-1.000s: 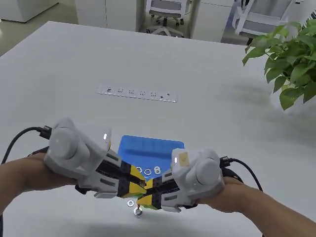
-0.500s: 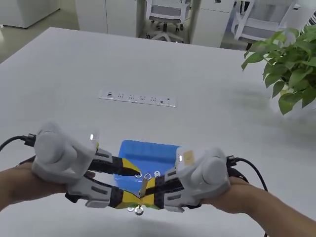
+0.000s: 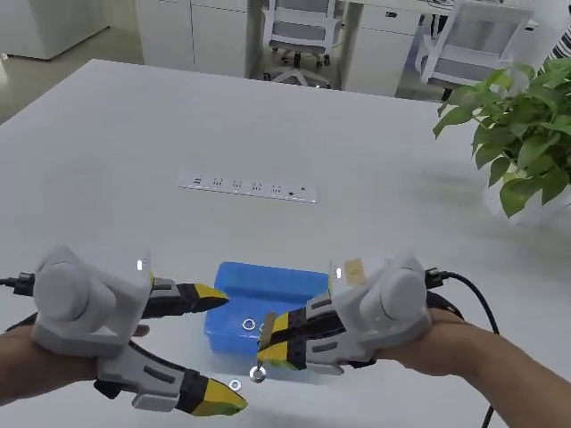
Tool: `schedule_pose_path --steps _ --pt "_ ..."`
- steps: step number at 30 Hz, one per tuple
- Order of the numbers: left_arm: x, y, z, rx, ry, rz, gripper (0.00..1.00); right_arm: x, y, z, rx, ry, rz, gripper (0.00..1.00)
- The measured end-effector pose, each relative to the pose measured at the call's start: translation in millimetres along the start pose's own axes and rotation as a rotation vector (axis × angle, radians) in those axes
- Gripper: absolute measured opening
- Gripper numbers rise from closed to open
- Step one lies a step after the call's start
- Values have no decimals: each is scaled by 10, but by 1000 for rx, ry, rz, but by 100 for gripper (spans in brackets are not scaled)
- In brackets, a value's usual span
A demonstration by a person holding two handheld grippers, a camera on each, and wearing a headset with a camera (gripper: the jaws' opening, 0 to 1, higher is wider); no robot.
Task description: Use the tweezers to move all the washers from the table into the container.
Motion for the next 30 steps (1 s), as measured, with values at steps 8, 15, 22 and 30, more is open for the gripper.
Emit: schedule_pose_path --steps 8,15,22,30 --pt "-10 45 -15 -22 35 46 96 -161 65 77 4 3 -8 7" --pt "4 116 -90 -37 52 69 99 -329 85 105 3 2 -26 7" --pt "-10 166 -99 -50 63 85 99 -469 66 106 -6 11 -47 7" --pt "-15 183 -98 -55 63 95 99 -580 -31 60 -15 35 -59 7"
Point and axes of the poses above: the centre of the closed fingertips' face, and the gripper's own axes: y roughly backward along the fingers, x roughly to its left, z roughly out of its top, the point moved 6 cm from there along y, roughly backward along the fingers, and after that the axes turned 15 degrees about -z, right-handed, at the moved point
